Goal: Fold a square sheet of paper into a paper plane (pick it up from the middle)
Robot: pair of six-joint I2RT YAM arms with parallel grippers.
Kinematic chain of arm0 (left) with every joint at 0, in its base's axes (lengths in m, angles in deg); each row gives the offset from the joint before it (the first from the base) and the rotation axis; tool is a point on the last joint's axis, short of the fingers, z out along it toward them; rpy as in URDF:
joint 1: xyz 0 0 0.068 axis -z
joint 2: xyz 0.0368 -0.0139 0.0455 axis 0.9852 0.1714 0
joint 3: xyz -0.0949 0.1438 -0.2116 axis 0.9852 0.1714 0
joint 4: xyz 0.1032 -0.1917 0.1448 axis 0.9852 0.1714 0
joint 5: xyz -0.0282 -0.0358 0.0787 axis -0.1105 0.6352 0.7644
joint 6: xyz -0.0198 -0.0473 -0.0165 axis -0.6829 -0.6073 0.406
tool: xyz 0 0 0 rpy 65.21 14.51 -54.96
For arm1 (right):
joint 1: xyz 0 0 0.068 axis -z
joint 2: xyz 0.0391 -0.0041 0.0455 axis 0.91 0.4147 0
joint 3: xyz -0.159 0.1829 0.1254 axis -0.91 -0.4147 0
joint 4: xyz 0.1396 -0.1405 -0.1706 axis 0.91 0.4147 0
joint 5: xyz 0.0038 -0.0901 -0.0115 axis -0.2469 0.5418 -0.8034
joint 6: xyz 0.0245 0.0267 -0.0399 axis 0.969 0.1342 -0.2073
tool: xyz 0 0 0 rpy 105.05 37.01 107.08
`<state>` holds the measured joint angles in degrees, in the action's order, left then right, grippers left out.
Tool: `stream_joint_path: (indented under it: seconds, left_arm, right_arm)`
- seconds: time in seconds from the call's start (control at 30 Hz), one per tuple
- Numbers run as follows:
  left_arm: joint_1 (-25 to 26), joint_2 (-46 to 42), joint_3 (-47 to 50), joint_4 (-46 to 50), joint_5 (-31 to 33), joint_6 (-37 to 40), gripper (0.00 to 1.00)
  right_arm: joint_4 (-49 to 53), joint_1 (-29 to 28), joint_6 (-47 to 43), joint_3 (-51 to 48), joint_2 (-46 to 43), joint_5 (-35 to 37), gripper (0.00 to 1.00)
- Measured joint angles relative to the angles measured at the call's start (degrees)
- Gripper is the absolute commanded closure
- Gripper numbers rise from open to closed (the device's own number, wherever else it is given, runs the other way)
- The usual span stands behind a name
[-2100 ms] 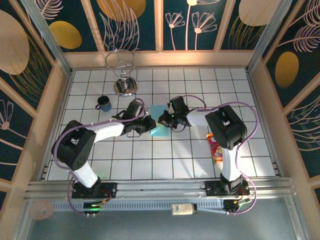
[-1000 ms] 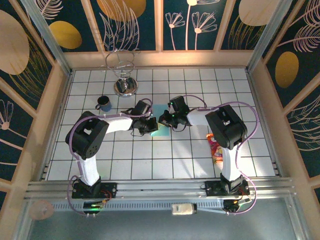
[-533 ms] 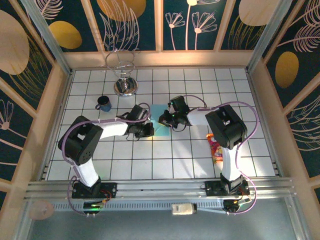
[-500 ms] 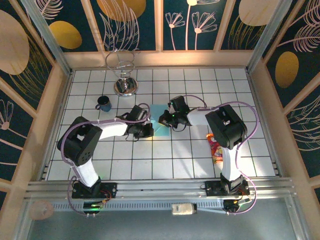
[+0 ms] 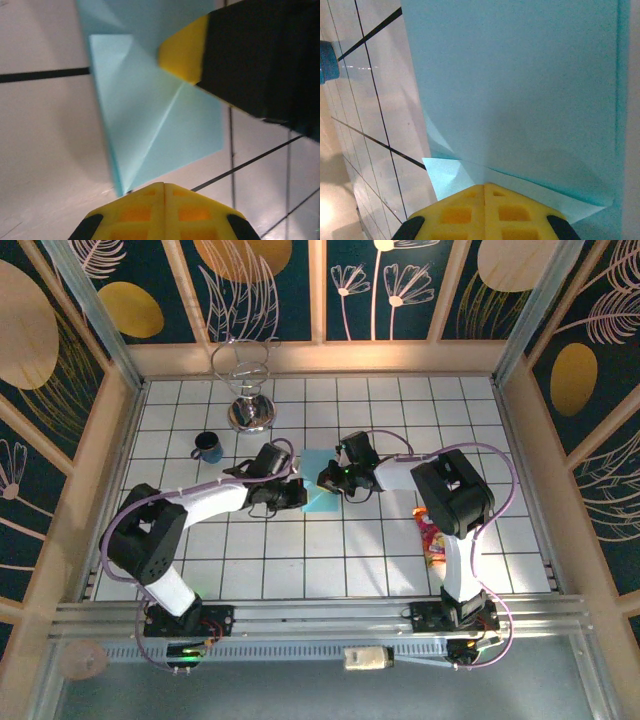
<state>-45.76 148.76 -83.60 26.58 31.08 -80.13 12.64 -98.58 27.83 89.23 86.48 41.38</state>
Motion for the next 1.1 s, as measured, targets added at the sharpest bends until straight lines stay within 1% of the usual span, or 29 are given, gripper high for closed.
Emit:
stream_joint_path:
  seconds: [0.13,0.3,0.5,0.73,0.97,1.1]
  left_arm:
    - [0.00,3.78,-0.66,-3.06,-1.88,-2.08,1.00]
    - [0.00,7.06,-0.68,-2.82,-1.55,-3.06,1.00]
    - [0.09,7.34,-0.57,-2.36,0.44,-3.28,1.00]
    - [0.09,7.28,0.00,-3.30,0.59,-3.50,1.00]
    - [0.09,7.26,0.09,-3.48,0.42,-3.50,1.00]
    - [0.09,7.26,0.09,-3.50,0.42,-3.52,1.00]
  right_arm:
    - [0.09,0.00,0.02,0.15,0.00,-0.11,1.00]
    - [0.61,0.00,0.00,0.50,0.00,-0.15,1.00]
    - [2.23,0.02,-1.70,1.51,-0.02,-0.13,1.00]
    - [4.83,-0.24,-5.57,2.78,-0.70,-0.02,1.00]
    - [5.31,-3.78,-5.97,2.60,-1.88,0.24,1.00]
    - [5.75,-4.42,-5.97,2.47,-1.79,0.22,1.00]
